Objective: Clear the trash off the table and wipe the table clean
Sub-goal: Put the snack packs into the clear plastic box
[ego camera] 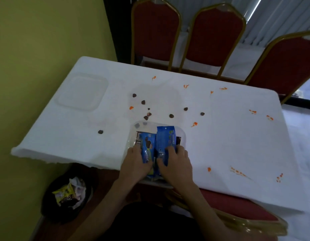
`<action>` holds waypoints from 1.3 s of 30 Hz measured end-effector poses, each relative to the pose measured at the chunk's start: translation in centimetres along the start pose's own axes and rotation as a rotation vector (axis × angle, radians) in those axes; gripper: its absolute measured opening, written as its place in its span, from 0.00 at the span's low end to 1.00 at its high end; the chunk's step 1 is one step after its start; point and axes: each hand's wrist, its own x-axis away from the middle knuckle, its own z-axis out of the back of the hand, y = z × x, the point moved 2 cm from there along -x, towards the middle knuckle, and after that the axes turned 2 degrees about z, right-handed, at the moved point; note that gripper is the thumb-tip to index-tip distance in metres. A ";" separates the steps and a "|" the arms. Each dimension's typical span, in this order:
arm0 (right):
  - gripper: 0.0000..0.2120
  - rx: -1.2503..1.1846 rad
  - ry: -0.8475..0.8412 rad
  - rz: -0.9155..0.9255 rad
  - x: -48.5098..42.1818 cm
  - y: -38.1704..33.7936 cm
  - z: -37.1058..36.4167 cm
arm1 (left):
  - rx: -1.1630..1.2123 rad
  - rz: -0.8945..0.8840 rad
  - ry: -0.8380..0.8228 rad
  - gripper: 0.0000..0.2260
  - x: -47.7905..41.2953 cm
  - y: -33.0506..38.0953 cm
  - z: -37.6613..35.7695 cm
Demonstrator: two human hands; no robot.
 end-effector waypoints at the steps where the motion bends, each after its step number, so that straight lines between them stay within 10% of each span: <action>1: 0.22 0.026 -0.003 0.006 0.1 -0.1 -0.1 | -0.036 -0.009 -0.021 0.18 0.0 0.0 0.0; 15: 0.12 0.079 -0.116 -0.092 0.6 0.5 0.7 | -0.166 -0.077 -0.118 0.24 -0.1 -0.6 -0.6; 39: 0.17 -0.145 -0.105 0.366 -7.8 -11.4 2.8 | 0.264 -0.100 0.262 0.17 -4.5 -1.6 10.5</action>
